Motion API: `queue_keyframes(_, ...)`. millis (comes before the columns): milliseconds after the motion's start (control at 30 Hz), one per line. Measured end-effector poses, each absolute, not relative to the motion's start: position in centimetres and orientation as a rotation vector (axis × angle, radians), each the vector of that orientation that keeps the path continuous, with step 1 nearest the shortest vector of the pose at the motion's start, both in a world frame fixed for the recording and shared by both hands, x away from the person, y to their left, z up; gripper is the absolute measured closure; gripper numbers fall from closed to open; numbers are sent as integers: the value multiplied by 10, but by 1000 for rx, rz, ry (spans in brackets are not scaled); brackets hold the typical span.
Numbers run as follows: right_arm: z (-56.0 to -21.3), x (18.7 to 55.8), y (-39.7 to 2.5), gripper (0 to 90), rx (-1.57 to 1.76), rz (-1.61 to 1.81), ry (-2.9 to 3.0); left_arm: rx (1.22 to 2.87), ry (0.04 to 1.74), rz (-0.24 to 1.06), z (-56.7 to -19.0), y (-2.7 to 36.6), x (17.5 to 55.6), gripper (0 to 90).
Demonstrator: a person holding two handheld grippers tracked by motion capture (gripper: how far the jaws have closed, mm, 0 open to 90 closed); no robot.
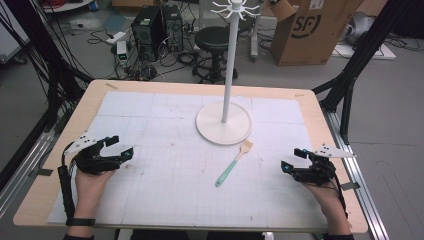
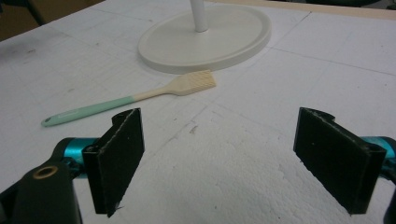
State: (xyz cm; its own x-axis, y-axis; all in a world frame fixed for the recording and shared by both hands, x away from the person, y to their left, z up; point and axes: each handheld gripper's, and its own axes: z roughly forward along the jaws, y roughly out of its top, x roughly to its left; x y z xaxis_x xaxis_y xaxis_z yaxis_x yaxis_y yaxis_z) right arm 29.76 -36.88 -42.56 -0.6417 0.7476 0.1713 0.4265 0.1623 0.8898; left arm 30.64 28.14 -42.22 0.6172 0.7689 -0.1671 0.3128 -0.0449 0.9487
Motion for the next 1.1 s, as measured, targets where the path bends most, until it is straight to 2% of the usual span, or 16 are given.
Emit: queue_keyframes(1100, -425, 298, -372, 160, 1132, 1467, 2132, 1619, 901, 438, -420, 272, 304, 185)
